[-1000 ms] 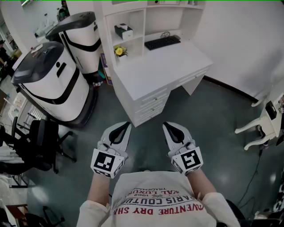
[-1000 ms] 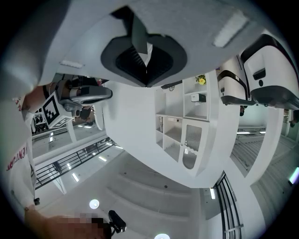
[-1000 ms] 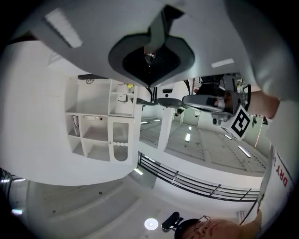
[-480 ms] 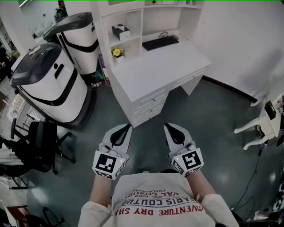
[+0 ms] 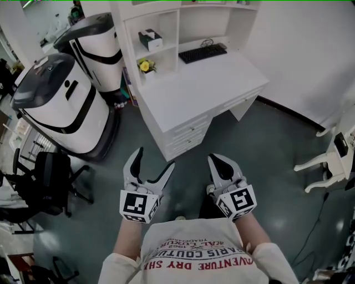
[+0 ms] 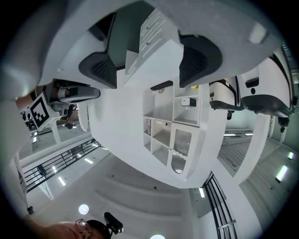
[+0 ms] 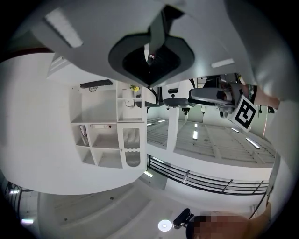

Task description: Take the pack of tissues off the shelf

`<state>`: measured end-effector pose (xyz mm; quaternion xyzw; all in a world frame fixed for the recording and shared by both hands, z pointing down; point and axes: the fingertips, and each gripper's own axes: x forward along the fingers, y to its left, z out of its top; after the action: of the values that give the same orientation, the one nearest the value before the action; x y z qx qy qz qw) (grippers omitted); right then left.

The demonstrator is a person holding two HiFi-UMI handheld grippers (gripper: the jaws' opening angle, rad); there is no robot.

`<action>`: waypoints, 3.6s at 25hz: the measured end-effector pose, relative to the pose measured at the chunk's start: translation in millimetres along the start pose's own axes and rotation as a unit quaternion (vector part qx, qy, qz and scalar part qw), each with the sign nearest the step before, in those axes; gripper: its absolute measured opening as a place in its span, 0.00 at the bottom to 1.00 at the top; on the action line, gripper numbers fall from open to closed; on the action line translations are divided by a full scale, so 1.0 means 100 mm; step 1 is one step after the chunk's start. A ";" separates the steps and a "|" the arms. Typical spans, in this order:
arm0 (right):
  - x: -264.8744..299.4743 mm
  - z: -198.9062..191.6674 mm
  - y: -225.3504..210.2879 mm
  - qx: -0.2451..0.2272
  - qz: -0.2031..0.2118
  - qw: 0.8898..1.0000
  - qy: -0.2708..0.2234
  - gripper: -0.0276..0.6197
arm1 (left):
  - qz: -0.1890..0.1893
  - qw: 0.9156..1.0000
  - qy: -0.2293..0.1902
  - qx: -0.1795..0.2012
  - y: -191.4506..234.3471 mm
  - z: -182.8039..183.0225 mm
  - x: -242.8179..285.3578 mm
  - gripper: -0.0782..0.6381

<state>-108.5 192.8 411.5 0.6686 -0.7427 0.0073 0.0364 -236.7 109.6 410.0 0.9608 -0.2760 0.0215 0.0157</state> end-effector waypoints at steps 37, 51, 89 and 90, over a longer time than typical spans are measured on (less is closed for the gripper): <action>2.75 -0.01 -3.16 -0.061 0.220 0.974 0.017 0.05 | 0.275 0.961 0.023 -0.030 0.91 0.24 3.60 0.67; 4.41 0.23 -3.35 -0.090 0.249 0.964 0.003 0.05 | 0.306 0.951 0.001 -0.041 2.35 0.35 4.60 0.67; 5.54 0.02 -3.65 -0.088 0.276 0.955 0.059 0.05 | 0.418 0.905 0.067 -0.050 3.96 0.18 5.43 0.71; 5.53 0.03 -3.66 -0.087 0.274 0.956 0.059 0.05 | 0.419 0.904 0.068 -0.052 3.94 0.19 5.41 0.70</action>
<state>198.0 -394.6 430.1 0.4317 -0.8919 -0.0083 0.1347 13.1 -511.6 425.6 0.7509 -0.6518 0.0768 0.0735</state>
